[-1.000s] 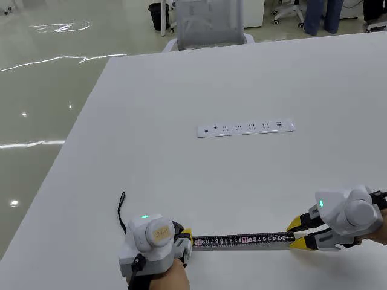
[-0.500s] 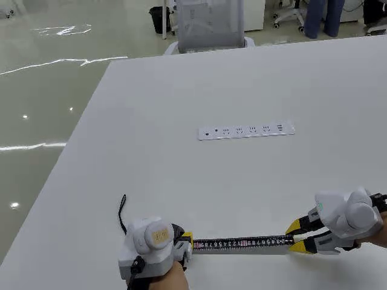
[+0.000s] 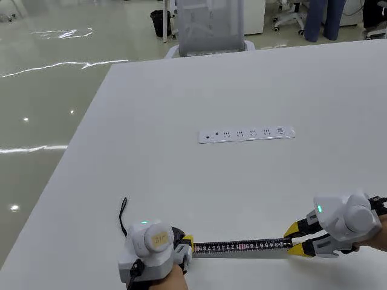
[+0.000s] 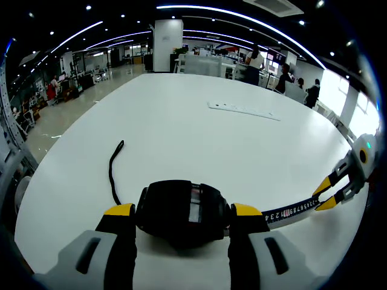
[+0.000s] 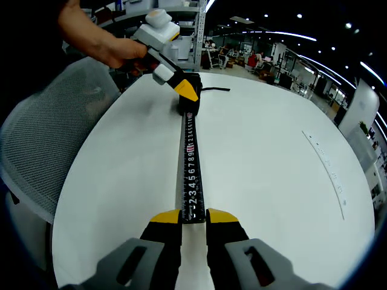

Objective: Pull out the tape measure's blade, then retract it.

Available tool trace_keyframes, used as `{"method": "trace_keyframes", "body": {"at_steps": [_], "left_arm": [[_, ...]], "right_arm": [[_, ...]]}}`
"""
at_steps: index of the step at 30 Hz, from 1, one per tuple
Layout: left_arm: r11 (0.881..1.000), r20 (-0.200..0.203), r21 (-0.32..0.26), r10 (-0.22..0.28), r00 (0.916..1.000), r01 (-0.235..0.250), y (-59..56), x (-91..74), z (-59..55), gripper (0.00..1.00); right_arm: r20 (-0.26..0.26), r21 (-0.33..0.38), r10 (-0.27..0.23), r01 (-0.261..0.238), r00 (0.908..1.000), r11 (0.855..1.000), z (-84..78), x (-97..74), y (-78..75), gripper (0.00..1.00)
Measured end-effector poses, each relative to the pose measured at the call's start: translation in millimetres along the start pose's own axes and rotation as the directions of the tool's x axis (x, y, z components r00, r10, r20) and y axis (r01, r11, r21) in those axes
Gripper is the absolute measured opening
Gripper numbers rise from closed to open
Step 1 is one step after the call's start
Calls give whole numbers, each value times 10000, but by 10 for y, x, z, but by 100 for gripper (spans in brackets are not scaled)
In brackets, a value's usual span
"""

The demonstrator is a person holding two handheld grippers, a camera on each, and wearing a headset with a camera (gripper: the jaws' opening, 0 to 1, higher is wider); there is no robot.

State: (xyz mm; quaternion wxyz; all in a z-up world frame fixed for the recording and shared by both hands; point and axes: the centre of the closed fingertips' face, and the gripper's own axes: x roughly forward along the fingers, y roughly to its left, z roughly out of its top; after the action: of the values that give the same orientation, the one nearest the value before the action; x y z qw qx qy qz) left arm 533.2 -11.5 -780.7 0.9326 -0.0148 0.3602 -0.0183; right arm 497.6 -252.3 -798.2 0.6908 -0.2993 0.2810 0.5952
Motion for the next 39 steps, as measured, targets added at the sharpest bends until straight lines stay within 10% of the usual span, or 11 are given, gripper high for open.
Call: {"method": "trace_keyframes", "body": {"at_steps": [39], "left_arm": [[9995, -33, -169, -260, 9997, 259, 6, 6, 15, 57]], "right_arm": [[128, -85, 37, -36, 9999, 10000, 129, 62, -24, 14]]}}
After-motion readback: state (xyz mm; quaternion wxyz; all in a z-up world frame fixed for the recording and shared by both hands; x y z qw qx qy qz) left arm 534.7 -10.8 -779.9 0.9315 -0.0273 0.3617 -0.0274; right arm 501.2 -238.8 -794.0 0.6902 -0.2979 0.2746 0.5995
